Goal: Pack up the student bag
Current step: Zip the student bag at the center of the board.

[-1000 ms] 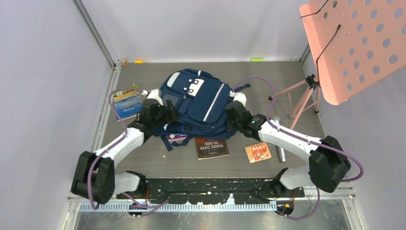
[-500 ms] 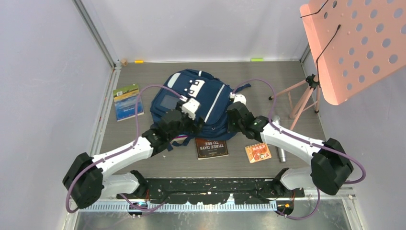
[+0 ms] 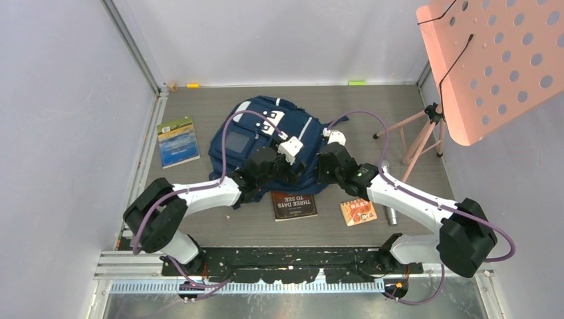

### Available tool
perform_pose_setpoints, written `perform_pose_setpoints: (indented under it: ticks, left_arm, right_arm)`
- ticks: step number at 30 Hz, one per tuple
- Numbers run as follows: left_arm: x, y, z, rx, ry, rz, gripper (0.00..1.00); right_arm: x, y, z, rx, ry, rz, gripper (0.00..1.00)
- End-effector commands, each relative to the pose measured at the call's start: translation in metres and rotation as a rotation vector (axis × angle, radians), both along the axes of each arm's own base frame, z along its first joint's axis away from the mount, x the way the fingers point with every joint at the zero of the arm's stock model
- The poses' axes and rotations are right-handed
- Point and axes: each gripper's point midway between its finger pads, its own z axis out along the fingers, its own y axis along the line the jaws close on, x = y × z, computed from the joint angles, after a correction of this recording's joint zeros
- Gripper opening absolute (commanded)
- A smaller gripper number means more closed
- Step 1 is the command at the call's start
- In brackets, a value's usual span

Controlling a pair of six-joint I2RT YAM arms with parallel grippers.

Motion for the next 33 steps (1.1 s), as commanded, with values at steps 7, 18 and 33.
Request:
perform_pose_setpoints:
  ticks: [7,18,33]
  left_arm:
    - [0.021,-0.023,0.023,-0.087,-0.089,0.017,0.53]
    - [0.005,0.029,0.014,0.012,-0.094,0.124,0.0]
    - [-0.052,0.114,0.023,-0.001,0.015,0.28,0.0]
  right_arm:
    - [0.003,0.006,0.024,0.1,-0.062,-0.019,0.0]
    - [0.016,-0.036,0.045,-0.068,-0.094,-0.187,0.0]
    - [0.074,-0.072,0.048,-0.143,-0.064,-0.242,0.0]
